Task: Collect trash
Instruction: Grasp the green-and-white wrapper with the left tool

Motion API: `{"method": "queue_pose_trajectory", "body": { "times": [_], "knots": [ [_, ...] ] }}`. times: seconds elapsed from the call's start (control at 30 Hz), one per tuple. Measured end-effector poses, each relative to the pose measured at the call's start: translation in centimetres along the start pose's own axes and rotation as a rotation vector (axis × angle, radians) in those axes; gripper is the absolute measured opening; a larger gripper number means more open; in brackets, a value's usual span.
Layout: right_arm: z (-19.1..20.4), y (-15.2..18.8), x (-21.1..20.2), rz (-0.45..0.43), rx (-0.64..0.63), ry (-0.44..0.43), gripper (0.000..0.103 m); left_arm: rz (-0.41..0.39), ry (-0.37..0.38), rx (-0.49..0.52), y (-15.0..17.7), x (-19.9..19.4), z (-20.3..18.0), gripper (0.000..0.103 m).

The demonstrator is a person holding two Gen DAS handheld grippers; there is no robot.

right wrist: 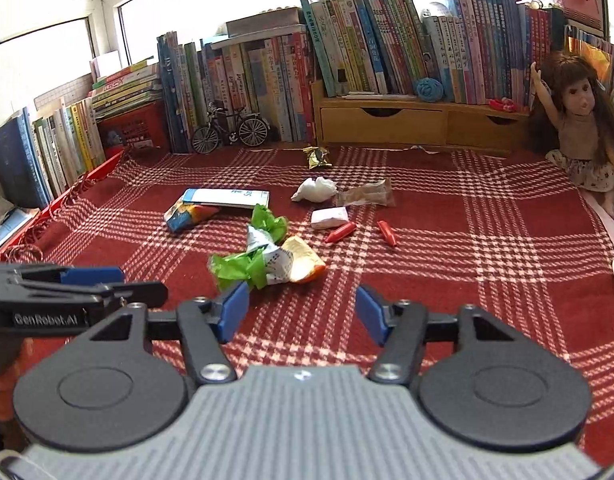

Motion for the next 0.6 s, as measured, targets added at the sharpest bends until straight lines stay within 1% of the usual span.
{"method": "queue_pose_trajectory", "body": {
  "times": [0.1, 0.17, 0.2, 0.27, 0.3, 0.4, 0.47, 0.5, 0.53, 0.57, 0.6],
  "knots": [
    [-0.8, -1.1, 1.4, 0.014, 0.023, 0.009, 0.066, -0.012, 0.009, -0.066, -0.7, 2.8, 0.6, 0.067],
    [-1.3, -1.5, 2.6, 0.032, 0.027, 0.022, 0.064, -0.029, 0.013, -0.091, -1.3, 4.2, 0.7, 0.067],
    [-1.4, -1.5, 3.1, 0.041, 0.028, 0.027, 0.064, -0.040, 0.015, -0.097, -1.7, 4.9, 0.7, 0.069],
    [-1.6, -1.2, 4.0, 0.058, 0.019, 0.036, 0.064, -0.058, 0.014, -0.105, -2.2, 6.1, 0.6, 0.075],
    [-1.7, -1.0, 4.5, 0.068, 0.009, 0.042, 0.064, -0.061, 0.012, -0.110, -2.5, 6.7, 0.5, 0.077],
    [-1.3, -0.1, 5.5, 0.089, -0.038, 0.050, 0.064, -0.020, 0.014, -0.116, -2.9, 9.0, 0.4, 0.076],
    [-1.0, 0.3, 5.9, 0.093, -0.071, 0.057, 0.064, 0.017, -0.006, -0.128, -2.9, 10.3, 0.6, 0.068],
    [-0.8, 0.4, 6.0, 0.093, -0.084, 0.058, 0.065, 0.026, -0.011, -0.134, -2.8, 10.7, 0.6, 0.066],
    [-0.7, 0.5, 6.2, 0.092, -0.094, 0.057, 0.068, 0.008, 0.004, -0.141, -2.7, 10.5, 0.7, 0.050],
    [-0.6, 0.4, 6.3, 0.091, -0.102, 0.053, 0.068, -0.021, 0.023, -0.150, -2.7, 10.0, 0.7, 0.044],
    [-0.5, 0.5, 6.4, 0.091, -0.109, 0.043, 0.070, -0.042, 0.034, -0.150, -2.9, 9.3, 0.6, 0.044]
  ]
}}
Point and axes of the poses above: each gripper's, at about its wrist camera, not at the fingertips, and x roughly the way its jaws point, z to its left, y to its underside, the point moved 2 cm from there along x, roughly the way its jaws point, and after that the axes turned 13 degrees about y, right-handed, at the moved point
